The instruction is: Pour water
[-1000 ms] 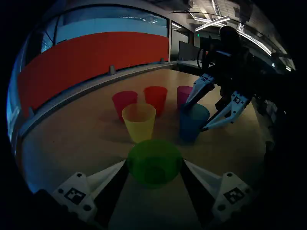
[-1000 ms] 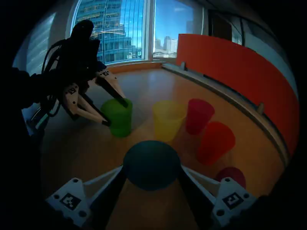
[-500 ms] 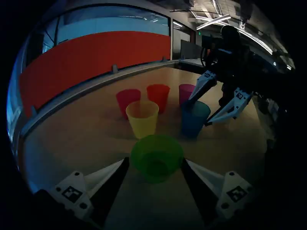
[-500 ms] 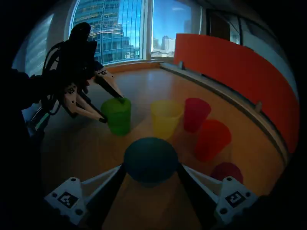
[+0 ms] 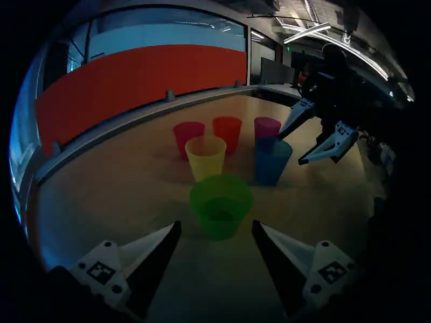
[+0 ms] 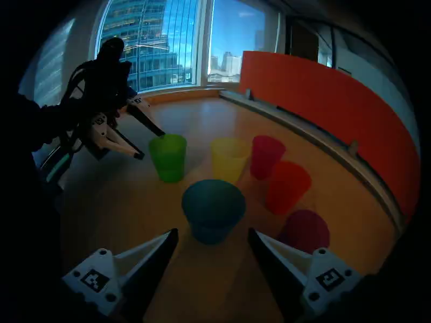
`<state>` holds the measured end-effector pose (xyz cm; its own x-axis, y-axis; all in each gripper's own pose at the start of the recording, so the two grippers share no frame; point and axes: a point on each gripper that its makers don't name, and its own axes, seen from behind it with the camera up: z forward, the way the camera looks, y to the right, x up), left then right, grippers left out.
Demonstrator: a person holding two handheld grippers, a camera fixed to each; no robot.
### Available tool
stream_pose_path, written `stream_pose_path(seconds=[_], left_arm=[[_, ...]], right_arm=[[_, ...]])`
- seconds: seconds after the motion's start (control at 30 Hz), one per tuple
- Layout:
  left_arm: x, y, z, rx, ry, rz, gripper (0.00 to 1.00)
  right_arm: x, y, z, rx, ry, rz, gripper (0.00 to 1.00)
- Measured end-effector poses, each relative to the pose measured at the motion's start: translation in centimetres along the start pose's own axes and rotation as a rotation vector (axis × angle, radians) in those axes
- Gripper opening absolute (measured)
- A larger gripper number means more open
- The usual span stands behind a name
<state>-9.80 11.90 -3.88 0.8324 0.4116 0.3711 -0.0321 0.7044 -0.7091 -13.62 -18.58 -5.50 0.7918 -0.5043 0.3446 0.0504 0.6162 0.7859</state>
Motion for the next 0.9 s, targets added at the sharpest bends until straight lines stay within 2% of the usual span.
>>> stream_pose_path(seconds=[0.3, 0.5, 0.6, 0.8, 0.9], left_arm=[[0.0, 0.1, -1.6, 0.038, 0.029, -0.024, 0.97], [1.0, -0.3, -2.8, 0.083, 0.085, -0.044, 0.97], [1.5, -0.9, -3.4, 0.118, 0.119, -0.057, 0.97], [3.5, -3.0, -5.5, 0.218, 0.234, -0.069, 0.97], [4.1, -3.5, -6.4, 0.241, 0.277, -0.086, 0.97]], right_arm=[[-1.0, -0.5, -2.6, -0.045, 0.024, 0.025, 1.0], [-1.4, -0.2, -4.3, -0.093, 0.057, 0.066, 1.0], [-1.3, 0.2, -5.1, -0.121, 0.08, 0.09, 1.0], [-1.4, 1.2, -6.6, -0.186, 0.124, 0.129, 1.0], [-1.5, 1.7, -7.3, -0.213, 0.142, 0.149, 1.0]])
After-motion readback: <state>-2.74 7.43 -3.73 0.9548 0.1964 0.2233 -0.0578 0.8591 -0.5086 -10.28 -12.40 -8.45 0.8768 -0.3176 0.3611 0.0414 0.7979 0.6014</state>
